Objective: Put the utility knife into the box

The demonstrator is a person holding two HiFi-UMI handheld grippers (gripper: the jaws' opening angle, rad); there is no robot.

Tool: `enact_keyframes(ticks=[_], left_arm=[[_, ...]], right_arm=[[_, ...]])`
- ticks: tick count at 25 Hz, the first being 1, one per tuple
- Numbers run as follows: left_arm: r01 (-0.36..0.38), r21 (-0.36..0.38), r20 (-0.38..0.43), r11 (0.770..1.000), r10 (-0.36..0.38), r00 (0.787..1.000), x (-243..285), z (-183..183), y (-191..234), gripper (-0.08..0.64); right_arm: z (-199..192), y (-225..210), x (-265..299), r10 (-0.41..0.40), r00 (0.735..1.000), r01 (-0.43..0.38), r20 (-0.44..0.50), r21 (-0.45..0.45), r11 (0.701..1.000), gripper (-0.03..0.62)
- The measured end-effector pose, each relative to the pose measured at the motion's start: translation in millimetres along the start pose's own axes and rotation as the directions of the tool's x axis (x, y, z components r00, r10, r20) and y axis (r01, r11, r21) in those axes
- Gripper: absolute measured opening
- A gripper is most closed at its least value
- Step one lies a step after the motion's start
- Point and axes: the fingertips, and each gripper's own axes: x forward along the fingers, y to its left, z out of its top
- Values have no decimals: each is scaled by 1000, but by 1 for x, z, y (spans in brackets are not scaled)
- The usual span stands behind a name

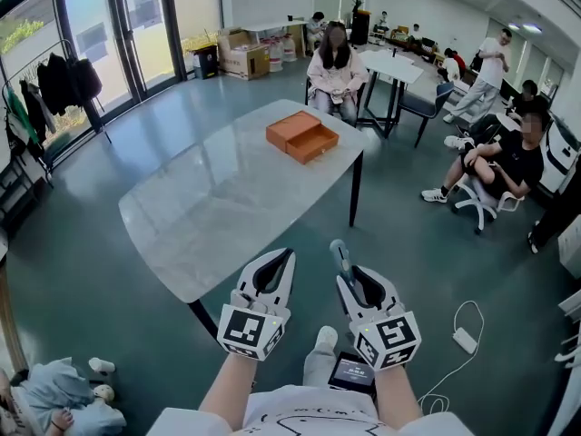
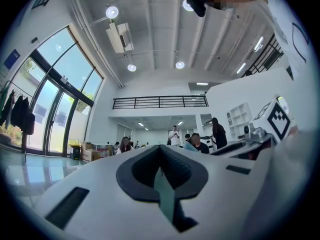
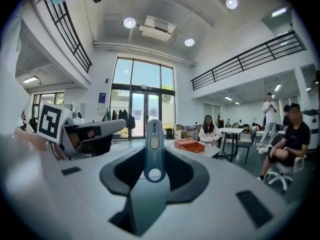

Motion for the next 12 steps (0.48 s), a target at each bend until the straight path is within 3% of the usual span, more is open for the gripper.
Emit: enact_keyframes(ticks=[12], left_arm=[[-46,0,-9,999,46,999,116,-19,39,15]], right_arm=[[13,-92,88,40,999,-40,0,10,999,132]])
